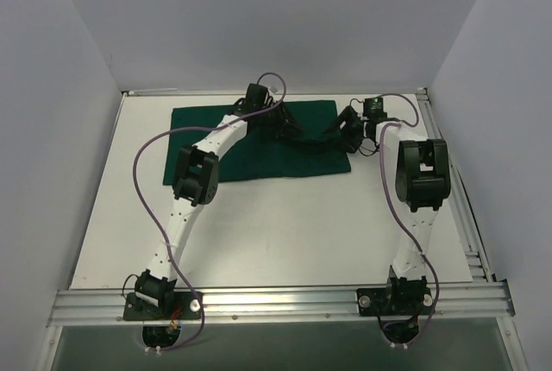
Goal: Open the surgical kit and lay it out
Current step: Open the surgical kit at the center of the board.
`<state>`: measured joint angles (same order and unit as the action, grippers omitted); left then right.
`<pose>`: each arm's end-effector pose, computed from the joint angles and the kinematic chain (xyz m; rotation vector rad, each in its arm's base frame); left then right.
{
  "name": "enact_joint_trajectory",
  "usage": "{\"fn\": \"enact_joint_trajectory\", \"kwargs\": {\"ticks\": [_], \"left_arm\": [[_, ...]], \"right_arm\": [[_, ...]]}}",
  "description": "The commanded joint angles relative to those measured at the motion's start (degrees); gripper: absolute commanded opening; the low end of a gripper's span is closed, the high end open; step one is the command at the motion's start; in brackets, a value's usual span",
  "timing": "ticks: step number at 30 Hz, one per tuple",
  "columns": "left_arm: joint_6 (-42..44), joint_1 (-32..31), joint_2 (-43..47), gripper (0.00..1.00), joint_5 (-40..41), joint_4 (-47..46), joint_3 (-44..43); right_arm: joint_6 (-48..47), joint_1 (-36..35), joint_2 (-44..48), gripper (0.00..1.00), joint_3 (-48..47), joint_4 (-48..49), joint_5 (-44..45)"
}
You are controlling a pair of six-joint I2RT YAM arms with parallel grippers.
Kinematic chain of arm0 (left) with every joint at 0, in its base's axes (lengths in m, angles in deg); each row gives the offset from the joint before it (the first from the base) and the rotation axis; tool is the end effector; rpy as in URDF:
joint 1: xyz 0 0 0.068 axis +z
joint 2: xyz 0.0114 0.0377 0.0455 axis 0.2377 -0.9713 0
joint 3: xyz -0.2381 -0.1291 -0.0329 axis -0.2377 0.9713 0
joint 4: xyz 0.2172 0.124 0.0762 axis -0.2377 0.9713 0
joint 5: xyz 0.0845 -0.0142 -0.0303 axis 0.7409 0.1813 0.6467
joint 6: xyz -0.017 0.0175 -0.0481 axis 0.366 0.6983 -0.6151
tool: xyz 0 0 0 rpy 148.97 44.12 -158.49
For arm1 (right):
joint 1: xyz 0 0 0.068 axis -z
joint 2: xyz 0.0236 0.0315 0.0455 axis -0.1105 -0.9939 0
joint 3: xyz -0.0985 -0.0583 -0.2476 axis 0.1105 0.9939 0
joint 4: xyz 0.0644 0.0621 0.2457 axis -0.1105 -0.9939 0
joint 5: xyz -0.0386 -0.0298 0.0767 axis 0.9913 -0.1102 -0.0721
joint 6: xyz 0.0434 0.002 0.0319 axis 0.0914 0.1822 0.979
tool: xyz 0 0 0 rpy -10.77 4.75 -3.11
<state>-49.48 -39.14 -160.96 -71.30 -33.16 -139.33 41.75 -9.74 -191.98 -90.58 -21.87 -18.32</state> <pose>0.5239 -0.2712 0.1484 -0.2961 2.4928 -1.3814 0.4719 0.0455 0.1684 0.5404 2.2602 1.0174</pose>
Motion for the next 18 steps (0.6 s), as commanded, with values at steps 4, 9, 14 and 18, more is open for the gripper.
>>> {"fn": "enact_joint_trajectory", "kwargs": {"ticks": [4, 9, 14, 18], "left_arm": [[1.01, 0.25, 2.09, 0.43, -0.55, -0.23, -1.39], [0.92, 0.25, 2.89, 0.43, -0.55, -1.29, -0.42], [1.27, 0.34, 5.08, 0.44, -0.29, -1.99, 0.1], [2.41, 0.78, 8.33, 0.45, 0.24, -2.78, 1.94]], "right_arm": [[3.39, -2.13, -1.93, 0.6, -2.67, 4.23, -0.8], [6.55, -3.19, -2.37, 0.5, -2.94, 6.17, -1.5], [7.78, -3.54, -1.67, 0.41, -2.32, 6.87, -2.9], [8.75, -3.37, -0.62, 0.35, -1.62, 7.22, -4.14]]}}
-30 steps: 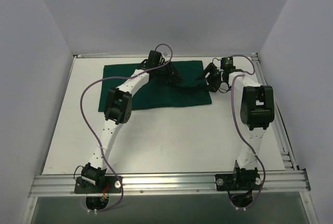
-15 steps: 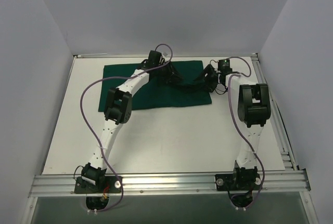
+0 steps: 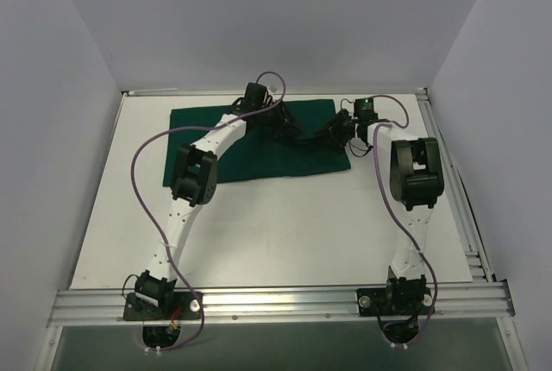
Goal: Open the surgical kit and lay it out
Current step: Open the surgical kit at the center of the board.
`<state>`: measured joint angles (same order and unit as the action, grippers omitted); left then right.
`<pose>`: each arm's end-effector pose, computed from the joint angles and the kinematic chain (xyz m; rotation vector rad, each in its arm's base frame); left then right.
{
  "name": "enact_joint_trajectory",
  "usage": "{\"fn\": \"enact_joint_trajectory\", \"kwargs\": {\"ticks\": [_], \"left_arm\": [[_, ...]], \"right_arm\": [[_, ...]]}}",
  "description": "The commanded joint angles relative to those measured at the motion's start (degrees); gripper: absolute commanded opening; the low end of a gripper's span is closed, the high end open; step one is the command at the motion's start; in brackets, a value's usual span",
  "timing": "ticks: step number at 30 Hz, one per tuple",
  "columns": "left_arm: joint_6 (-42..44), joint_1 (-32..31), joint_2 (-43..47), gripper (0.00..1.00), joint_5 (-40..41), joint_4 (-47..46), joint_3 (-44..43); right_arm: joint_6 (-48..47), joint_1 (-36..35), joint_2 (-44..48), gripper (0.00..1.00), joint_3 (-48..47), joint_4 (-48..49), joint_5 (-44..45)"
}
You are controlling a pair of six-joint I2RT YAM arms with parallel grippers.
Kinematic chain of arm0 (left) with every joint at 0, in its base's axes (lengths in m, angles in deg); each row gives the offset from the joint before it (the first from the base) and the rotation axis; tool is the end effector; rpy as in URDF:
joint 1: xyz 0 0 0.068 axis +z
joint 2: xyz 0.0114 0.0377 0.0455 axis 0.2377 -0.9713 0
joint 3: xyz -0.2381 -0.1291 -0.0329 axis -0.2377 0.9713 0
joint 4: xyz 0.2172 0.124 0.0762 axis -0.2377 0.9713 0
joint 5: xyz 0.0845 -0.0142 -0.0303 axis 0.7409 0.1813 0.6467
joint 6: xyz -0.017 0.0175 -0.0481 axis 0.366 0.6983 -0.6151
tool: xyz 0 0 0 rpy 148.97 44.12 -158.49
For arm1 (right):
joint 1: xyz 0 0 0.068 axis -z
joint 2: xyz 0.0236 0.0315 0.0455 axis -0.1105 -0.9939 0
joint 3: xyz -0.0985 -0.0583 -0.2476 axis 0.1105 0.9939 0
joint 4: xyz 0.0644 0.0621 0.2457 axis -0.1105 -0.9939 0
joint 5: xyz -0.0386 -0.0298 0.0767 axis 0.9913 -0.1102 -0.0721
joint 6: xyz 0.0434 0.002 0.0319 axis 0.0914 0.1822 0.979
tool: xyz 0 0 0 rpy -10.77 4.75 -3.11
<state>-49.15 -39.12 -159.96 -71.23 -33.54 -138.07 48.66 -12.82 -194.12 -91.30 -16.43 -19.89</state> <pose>0.5222 -0.2701 0.1516 -0.2886 2.4891 -1.3785 0.4781 0.0727 0.1636 0.5655 2.2244 1.1446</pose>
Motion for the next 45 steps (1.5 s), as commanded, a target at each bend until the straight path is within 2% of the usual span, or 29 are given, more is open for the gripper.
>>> {"fn": "enact_joint_trajectory", "kwargs": {"ticks": [1, 2, 4, 5, 11, 19, 24, 29, 31, 37, 39, 42, 45], "left_arm": [[2.61, 0.93, 9.16, 0.46, 0.61, -2.67, 1.38], [2.7, 1.11, 10.13, 0.47, 0.79, -3.28, 2.78], [3.92, 1.63, 12.59, 0.47, 1.14, -3.2, 3.67], [4.63, 1.9, 13.3, 0.48, 1.49, -1.9, 4.19], [8.32, 3.48, 16.55, 0.48, 1.67, 2.41, 5.69], [9.47, 6.73, 23.93, 0.51, 1.32, 1.89, 16.93], [10.17, 11.38, 27.54, 0.53, 0.35, 4.18, 21.85], [10.44, 14.37, 31.41, 0.58, 3.95, 12.34, 25.81], [8.69, 15.95, 32.72, 0.58, 4.31, 12.36, 29.32], [5.35, 18.86, 29.84, 0.63, 4.4, 15.16, 31.18], [4.47, 19.39, 29.57, 0.66, 4.57, 13.25, 31.88], [0.17, 19.91, 29.83, 0.71, 4.31, 5.43, 35.39], [-4.32, 19.83, 26.85, 0.72, 3.08, 1.03, 35.75]], "right_arm": [[2.8, -0.2, 1.61, 0.3, -0.55, 2.22, -2.92], [3.25, -0.11, 1.88, 0.24, -0.29, 2.74, -3.1], [3.78, -0.11, 2.32, 0.21, 0.24, 3.45, -3.89], [3.78, -0.11, 2.32, 0.16, 0.07, 2.75, -4.06], [4.22, 0.33, 2.93, 0.11, -0.72, 1.26, -5.12], [3.34, 0.77, 5.04, 0.0, -1.25, -2.7, -7.49], [2.81, 0.68, 6.97, 0.0, -3.01, -5.07, -10.3], [3.43, 0.42, 9.26, 0.0, -3.1, -6.04, -11.01], [3.52, -0.2, 10.14, 0.0, -2.66, -7.7, -11.62], [3.34, -1.86, 11.99, 0.0, -1.34, -7.89, -12.15], [3.25, -2.31, 12.25, 0.0, -0.9, -7.89, -12.32], [3.08, -3.01, 12.69, 0.0, 0.15, -8.06, -12.5], [1.59, -3.8, 13.56, 0.0, 0.95, -9.38, -12.76]]}}
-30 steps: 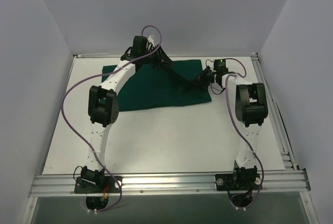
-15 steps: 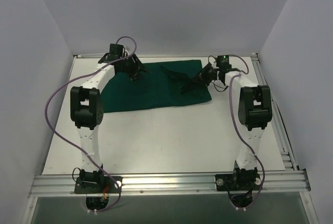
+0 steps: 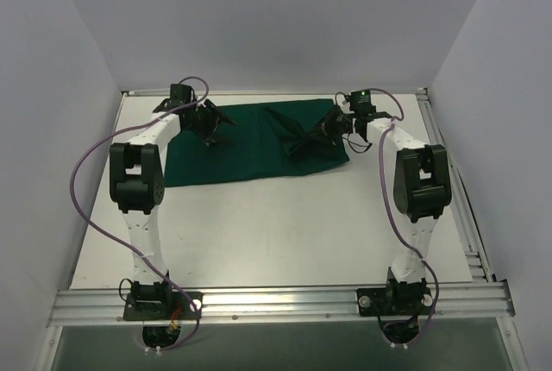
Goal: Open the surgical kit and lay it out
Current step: Open the surgical kit at the center of the board.
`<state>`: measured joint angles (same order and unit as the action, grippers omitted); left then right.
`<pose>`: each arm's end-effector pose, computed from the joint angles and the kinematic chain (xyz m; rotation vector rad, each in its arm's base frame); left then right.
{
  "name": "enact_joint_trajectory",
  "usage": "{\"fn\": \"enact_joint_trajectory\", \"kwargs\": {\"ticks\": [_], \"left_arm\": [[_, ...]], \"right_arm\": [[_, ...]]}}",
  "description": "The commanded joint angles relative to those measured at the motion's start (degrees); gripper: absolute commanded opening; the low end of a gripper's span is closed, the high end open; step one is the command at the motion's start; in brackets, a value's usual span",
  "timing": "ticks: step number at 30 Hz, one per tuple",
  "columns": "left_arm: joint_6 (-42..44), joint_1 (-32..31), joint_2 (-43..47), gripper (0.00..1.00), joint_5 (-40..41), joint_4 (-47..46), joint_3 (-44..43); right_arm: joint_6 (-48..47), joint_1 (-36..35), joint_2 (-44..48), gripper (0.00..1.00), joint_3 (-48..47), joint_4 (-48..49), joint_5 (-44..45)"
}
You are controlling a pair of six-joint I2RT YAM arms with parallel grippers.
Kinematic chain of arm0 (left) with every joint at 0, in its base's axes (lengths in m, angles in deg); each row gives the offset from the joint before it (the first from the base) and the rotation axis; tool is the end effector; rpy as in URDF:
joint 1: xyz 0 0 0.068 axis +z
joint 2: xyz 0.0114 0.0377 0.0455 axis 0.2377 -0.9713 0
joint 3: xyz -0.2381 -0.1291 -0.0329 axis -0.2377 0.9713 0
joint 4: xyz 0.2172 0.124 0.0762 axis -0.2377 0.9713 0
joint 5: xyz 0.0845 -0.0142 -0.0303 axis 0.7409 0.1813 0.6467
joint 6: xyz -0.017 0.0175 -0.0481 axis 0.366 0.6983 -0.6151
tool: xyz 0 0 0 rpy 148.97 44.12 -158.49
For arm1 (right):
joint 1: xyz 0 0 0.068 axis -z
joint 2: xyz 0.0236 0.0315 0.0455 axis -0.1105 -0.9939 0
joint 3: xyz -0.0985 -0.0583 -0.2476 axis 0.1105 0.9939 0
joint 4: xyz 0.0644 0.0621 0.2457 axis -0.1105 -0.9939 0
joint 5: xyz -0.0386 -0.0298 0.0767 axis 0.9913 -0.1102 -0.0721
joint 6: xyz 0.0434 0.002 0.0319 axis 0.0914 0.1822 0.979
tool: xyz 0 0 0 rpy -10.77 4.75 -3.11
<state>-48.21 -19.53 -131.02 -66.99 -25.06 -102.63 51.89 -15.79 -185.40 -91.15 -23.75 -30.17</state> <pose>0.4735 -0.0662 0.2018 -0.8839 2.5079 -1.0760 0.4503 0.0987 0.2226 0.4471 2.2728 1.3904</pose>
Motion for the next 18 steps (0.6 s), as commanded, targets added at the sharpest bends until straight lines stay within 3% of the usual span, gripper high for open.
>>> {"fn": "enact_joint_trajectory", "kwargs": {"ticks": [1, 7, 10, 18], "left_arm": [[-7.18, 0.24, -3.66, 0.72, -1.42, -8.51, 0.06], [-10.36, 0.33, -7.8, 0.72, 0.5, -10.98, -2.58], [-9.23, 0.33, -9.91, 0.72, 2.26, -6.17, -5.65], [-11.25, 0.51, -9.92, 0.67, 5.51, -5.27, -2.94]], "right_arm": [[-2.09, -1.0, 4.93, 0.0, 1.05, -2.41, -2.67], [-4.46, -0.92, 7.48, 0.0, 4.92, -3.29, -2.93], [-6.39, -0.13, 9.24, 0.0, 7.11, -5.3, -2.06], [-10.53, 3.91, 13.54, 0.0, 11.78, -10.58, -2.05]]}}
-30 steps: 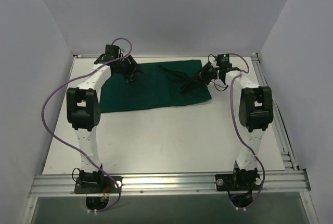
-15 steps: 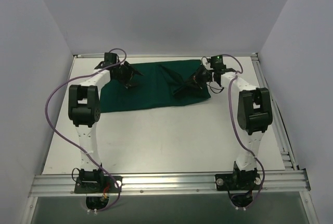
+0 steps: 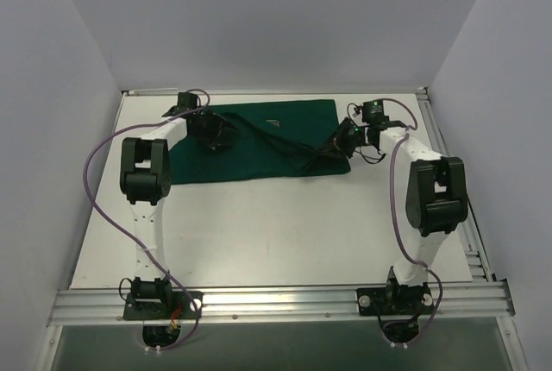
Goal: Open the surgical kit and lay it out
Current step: Open the surgical kit at the center of the board.
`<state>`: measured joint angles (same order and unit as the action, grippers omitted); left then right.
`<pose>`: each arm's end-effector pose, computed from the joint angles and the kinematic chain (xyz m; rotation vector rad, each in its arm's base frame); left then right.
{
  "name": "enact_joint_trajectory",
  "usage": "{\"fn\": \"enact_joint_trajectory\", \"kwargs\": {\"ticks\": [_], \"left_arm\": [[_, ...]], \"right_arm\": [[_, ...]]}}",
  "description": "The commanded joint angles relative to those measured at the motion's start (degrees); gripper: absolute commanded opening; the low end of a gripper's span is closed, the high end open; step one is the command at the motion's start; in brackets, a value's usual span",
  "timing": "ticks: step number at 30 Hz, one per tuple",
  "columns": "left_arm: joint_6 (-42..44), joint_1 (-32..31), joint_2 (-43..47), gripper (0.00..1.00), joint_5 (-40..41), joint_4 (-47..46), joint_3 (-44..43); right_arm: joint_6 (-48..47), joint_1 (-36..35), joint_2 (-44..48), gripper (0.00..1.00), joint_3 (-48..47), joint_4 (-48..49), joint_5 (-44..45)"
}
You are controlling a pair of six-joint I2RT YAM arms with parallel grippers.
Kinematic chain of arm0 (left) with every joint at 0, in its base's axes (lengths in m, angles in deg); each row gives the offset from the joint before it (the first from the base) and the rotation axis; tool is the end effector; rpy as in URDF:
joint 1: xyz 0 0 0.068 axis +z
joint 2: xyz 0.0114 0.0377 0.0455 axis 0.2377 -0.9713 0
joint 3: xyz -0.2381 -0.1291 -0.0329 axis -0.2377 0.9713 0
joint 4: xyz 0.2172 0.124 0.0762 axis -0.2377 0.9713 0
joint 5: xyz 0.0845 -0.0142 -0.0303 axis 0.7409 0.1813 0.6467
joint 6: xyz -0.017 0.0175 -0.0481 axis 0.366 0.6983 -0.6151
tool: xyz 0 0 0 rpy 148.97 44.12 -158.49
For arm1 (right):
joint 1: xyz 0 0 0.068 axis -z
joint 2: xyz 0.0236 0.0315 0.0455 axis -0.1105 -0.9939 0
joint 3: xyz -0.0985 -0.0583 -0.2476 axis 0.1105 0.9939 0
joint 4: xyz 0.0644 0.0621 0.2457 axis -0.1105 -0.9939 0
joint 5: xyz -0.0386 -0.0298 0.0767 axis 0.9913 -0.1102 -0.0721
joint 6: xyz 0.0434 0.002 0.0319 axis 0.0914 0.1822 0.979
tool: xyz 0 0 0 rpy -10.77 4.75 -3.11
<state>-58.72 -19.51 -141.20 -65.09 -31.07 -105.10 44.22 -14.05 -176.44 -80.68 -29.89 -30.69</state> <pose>0.4991 -0.0675 0.1373 -1.1683 2.4762 -1.0759 0.4050 0.0787 0.2205 0.4076 2.3653 1.3108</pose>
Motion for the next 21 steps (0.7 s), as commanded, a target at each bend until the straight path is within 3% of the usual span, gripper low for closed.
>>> {"fn": "enact_joint_trajectory", "kwargs": {"ticks": [1, 12, 17, 21], "left_arm": [[-0.82, 0.66, 1.14, 0.66, 4.05, 0.48, 0.06], [-7.14, 0.49, 14.24, 0.71, 3.0, -16.12, 18.94], [-7.76, 0.83, 19.42, 0.71, 2.65, -19.99, 23.79], [-8.64, 1.45, 18.2, 0.67, 1.51, -25.52, 24.24]], "right_arm": [[-3.9, 2.6, 4.94, 0.0, 1.4, -6.01, -1.62], [-6.29, 3.57, 5.47, 0.0, 1.31, -8.93, -1.97], [-5.41, 3.57, 4.15, 0.0, -0.62, -7.69, -2.67], [-5.67, 3.57, 4.06, 0.0, -0.1, -7.78, -2.84]]}}
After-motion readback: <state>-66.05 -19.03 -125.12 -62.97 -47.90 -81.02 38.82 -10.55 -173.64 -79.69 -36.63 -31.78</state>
